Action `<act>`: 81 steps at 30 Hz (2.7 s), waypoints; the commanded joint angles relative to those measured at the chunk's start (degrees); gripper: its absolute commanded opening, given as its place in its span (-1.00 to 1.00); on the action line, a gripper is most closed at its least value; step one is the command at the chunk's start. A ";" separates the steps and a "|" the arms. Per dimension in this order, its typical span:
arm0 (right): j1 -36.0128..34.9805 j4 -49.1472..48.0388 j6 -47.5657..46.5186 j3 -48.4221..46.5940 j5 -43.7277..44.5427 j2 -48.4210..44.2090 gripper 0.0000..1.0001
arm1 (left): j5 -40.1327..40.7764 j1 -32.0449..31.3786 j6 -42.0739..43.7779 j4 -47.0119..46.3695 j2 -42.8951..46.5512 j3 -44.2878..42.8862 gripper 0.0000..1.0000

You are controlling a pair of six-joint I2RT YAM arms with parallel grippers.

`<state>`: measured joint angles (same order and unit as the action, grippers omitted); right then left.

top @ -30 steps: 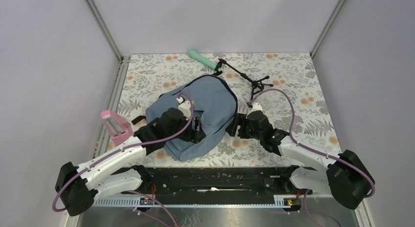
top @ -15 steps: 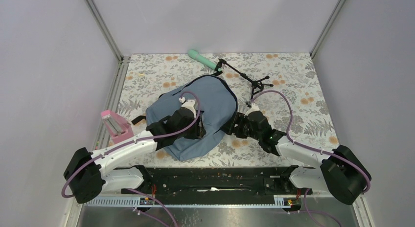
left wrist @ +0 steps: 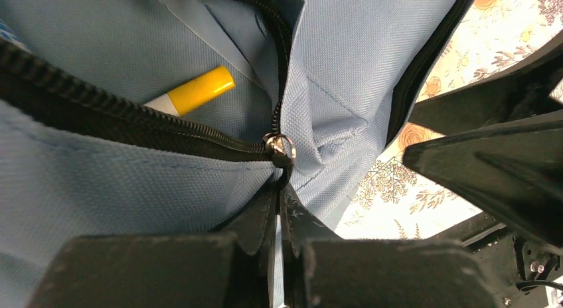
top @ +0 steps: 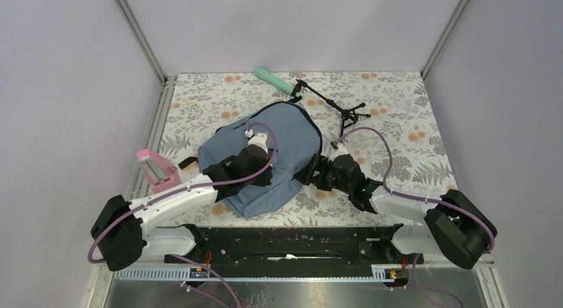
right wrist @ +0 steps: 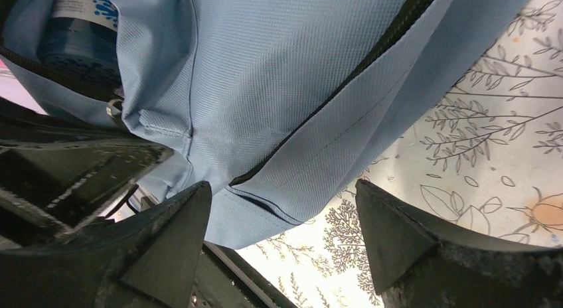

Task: Pack the student bag
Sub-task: Zip the student bag at the center of the board.

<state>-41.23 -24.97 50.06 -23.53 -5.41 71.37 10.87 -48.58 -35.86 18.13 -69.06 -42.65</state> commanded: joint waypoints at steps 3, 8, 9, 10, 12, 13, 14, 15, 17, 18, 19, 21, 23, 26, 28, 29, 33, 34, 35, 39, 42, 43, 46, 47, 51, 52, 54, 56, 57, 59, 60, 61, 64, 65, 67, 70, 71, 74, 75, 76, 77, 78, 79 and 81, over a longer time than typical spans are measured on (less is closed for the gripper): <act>-2.32 -12.16 3.78 1.81 1.53 6.29 0.71 | 2.04 0.29 6.45 -1.36 4.18 -3.45 -1.00; -2.33 -20.96 5.78 1.12 -0.53 12.73 0.17 | 0.03 0.24 9.59 0.04 5.60 -3.60 -1.00; -2.22 -20.54 6.09 0.62 -0.50 13.53 -0.05 | 0.39 0.24 10.18 0.65 5.96 -3.84 -1.00; -2.19 -20.75 6.22 0.55 -0.29 14.06 -0.25 | 0.90 0.25 10.80 1.39 6.27 -4.27 -1.00; -2.18 -22.50 6.44 1.46 0.38 14.38 -0.60 | 2.35 0.26 12.10 3.10 6.82 -5.33 -1.00; -2.18 -22.82 6.35 2.01 1.00 14.18 -0.74 | 3.39 0.30 12.77 3.82 7.01 -5.79 -1.00; -2.21 -22.26 5.71 2.34 1.58 13.61 -0.87 | 4.23 0.29 13.55 4.38 7.13 -6.52 -1.00; -2.22 -21.69 5.21 2.57 2.09 12.82 -0.95 | 4.89 0.27 14.27 4.87 7.13 -7.13 -1.00; -2.19 -18.20 2.92 2.83 3.29 10.65 -1.00 | 6.41 0.24 15.97 5.83 6.94 -8.51 -1.00; -2.19 -16.43 1.85 2.91 3.90 9.06 -1.00 | 7.12 0.25 16.70 6.04 6.84 -9.24 -1.00; -2.25 -14.65 0.55 2.88 4.61 7.83 -1.00 | 7.65 0.24 17.52 6.11 6.77 -9.88 -1.00; -2.26 -11.08 -1.97 2.56 5.13 5.77 -1.00 | 8.97 0.25 19.08 6.28 6.39 -11.49 -1.00; -2.25 -7.74 -4.22 2.45 6.69 4.00 -1.00 | 11.25 0.26 20.25 7.00 5.71 -13.54 -1.00; -2.19 -3.58 -7.38 2.50 8.37 2.10 -1.00 | 13.47 0.59 21.87 6.66 4.86 -15.57 -1.00; -2.27 -1.54 -8.92 2.81 9.52 1.33 -1.00 | 12.45 1.88 21.70 5.85 4.30 -16.32 -1.00; -2.21 -0.85 -9.48 3.13 10.00 0.95 -1.00 | 11.16 2.84 21.13 5.52 3.91 -16.58 -1.00; -2.21 0.61 -10.50 4.20 10.72 -0.40 -1.00 | 1.70 7.65 17.72 2.79 3.77 -16.43 -1.00; -2.21 0.80 -10.57 4.39 10.81 -1.06 -1.00 | -0.35 8.45 17.25 1.13 4.04 -16.03 -1.00; -2.20 1.06 -10.75 4.45 10.89 -1.41 -1.00 | -2.31 8.75 17.11 -0.11 4.35 -15.64 -1.00; -2.24 2.30 -12.89 4.02 9.92 -4.24 -0.88 | -9.61 9.55 19.20 -3.13 5.70 -14.55 -1.00; -2.22 4.59 -15.91 3.11 9.23 -5.99 -0.63 | -15.29 9.65 22.60 -2.71 6.49 -14.28 -1.00; -2.19 5.65 -17.14 2.77 9.06 -6.62 -0.57 | -16.86 9.64 23.33 -2.12 6.56 -14.23 -1.00; -2.24 8.27 -20.68 2.17 8.83 -8.31 0.01 | -19.47 9.71 24.59 -0.33 6.67 -13.79 -1.00; -2.25 9.15 -21.84 2.08 9.08 -9.25 0.25 | -19.01 9.67 24.60 0.62 6.59 -13.70 -1.00; -2.21 12.39 -26.85 2.11 10.44 -13.68 0.63 | -16.17 10.17 22.40 3.36 6.89 -13.70 -0.57; -2.23 12.96 -28.73 1.87 10.87 -14.95 0.68 | -16.26 10.63 21.77 3.74 7.26 -13.69 -0.34; -2.26 13.57 -32.56 0.87 9.70 -16.87 0.73 | -17.32 11.37 21.37 4.49 8.16 -13.89 0.24; -2.24 13.63 -37.05 -0.99 6.01 -18.00 0.74 | -18.64 12.20 22.03 5.78 8.93 -14.54 0.60; -2.19 13.63 -39.50 -2.29 2.23 -17.95 0.75 | -19.38 12.75 22.84 6.35 9.14 -14.94 0.74; -2.21 13.72 -43.47 -5.60 -5.31 -16.76 0.72 | -21.74 13.94 24.76 7.34 9.50 -15.79 0.89; -2.19 13.53 -44.75 -8.04 -7.95 -15.82 0.69 | -23.19 14.69 25.65 7.77 9.48 -16.25 0.92; -2.24 12.96 -45.58 -9.90 -10.03 -14.67 0.66 | -24.22 15.45 26.26 8.06 9.47 -16.71 0.95; -2.22 11.82 -47.39 -15.41 -15.56 -9.75 0.56 | -25.70 16.84 27.54 7.97 9.38 -17.24 0.97; -2.16 11.91 -47.76 -17.33 -17.36 -7.62 0.53 | -25.83 17.19 27.67 7.60 9.51 -17.05 0.97; -1.59 12.66 -48.03 -21.72 -21.79 -2.94 0.43 | -26.35 17.52 27.21 6.22 9.95 -15.87 0.97; -0.38 15.59 -47.52 -28.27 -28.07 4.08 0.29 | -27.87 17.55 26.49 3.57 11.01 -13.12 0.97; -0.04 16.56 -47.22 -30.19 -29.95 6.00 0.26 | -28.01 17.55 26.41 2.93 11.45 -12.32 0.97; 0.36 19.69 -47.26 -34.96 -34.48 11.06 0.15 | -27.45 17.55 26.37 1.93 12.25 -10.88 0.97; 0.36 20.60 -47.63 -35.96 -34.79 12.26 0.14 | -27.21 17.55 26.49 1.91 12.34 -10.72 0.97; 0.48 21.26 -47.99 -36.67 -34.86 13.02 0.14 | -27.09 17.55 26.60 1.91 12.29 -10.61 0.97; 0.52 21.56 -48.35 -37.02 -34.79 13.57 0.13 | -27.04 17.55 26.69 1.91 12.17 -10.61 0.97; 0.66 21.61 -48.47 -37.17 -34.77 14.01 0.13 | -27.23 17.55 26.78 1.91 12.07 -10.68 0.97; 0.84 21.70 -48.59 -37.14 -34.76 14.26 0.13 | -27.24 17.57 26.80 1.97 11.89 -10.69 0.97; 1.15 22.12 -49.02 -36.95 -34.42 14.76 0.12 | -27.22 17.55 26.93 2.07 11.65 -10.86 0.98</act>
<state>-40.97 -4.89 2.92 -58.06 -36.86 85.60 -14.83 -31.24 -9.89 23.77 -57.91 -53.47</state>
